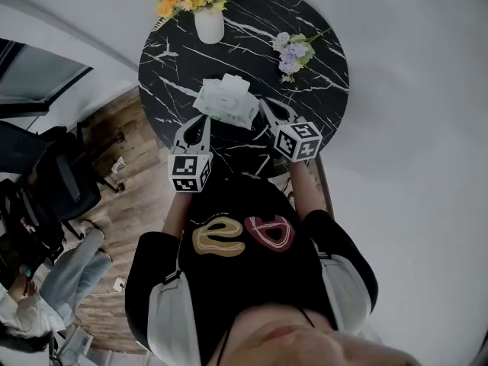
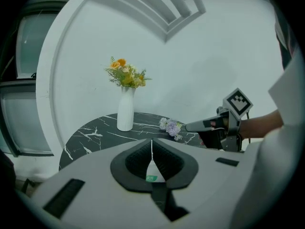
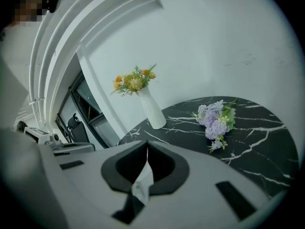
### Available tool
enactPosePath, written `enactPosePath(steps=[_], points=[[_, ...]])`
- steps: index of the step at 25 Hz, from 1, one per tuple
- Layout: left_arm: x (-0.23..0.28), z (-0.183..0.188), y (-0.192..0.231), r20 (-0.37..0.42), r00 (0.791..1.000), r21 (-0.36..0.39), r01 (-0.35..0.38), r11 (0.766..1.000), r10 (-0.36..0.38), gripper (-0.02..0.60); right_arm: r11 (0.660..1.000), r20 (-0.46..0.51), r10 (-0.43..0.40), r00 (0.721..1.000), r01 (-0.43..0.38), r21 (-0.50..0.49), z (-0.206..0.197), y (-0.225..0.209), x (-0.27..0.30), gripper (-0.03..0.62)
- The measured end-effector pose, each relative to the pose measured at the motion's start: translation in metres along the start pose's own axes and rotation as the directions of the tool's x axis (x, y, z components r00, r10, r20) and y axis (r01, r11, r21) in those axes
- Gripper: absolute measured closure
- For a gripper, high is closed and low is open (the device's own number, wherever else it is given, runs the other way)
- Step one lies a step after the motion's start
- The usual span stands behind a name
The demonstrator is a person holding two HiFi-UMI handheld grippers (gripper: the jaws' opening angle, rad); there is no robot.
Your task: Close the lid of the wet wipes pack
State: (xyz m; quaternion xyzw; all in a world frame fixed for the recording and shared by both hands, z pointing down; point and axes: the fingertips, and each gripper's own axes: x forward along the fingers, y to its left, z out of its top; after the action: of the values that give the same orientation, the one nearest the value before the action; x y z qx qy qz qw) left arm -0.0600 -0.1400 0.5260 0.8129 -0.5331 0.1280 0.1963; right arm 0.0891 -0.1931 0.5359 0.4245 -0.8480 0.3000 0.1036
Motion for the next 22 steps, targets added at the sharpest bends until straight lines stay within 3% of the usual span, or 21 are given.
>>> enactPosePath(steps=[12, 15, 22], points=[[0.034, 0.004, 0.024, -0.070, 0.996, 0.023, 0.055, 0.998, -0.054, 0.561, 0.984, -0.075, -0.033, 0.997, 0.045, 0.173, 0.008, -0.039, 0.052, 0.575], [0.041, 0.000, 0.028, -0.095, 0.994, 0.026, 0.061, 0.998, -0.058, 0.561, 0.969, -0.107, -0.004, 0.994, 0.030, 0.244, 0.003, -0.046, 0.067, 0.517], [0.056, -0.013, 0.039, -0.147, 0.987, 0.019, 0.065, 0.998, -0.062, 0.560, 0.936, -0.186, 0.036, 0.982, 0.032, 0.350, -0.018, -0.064, 0.096, 0.517]])
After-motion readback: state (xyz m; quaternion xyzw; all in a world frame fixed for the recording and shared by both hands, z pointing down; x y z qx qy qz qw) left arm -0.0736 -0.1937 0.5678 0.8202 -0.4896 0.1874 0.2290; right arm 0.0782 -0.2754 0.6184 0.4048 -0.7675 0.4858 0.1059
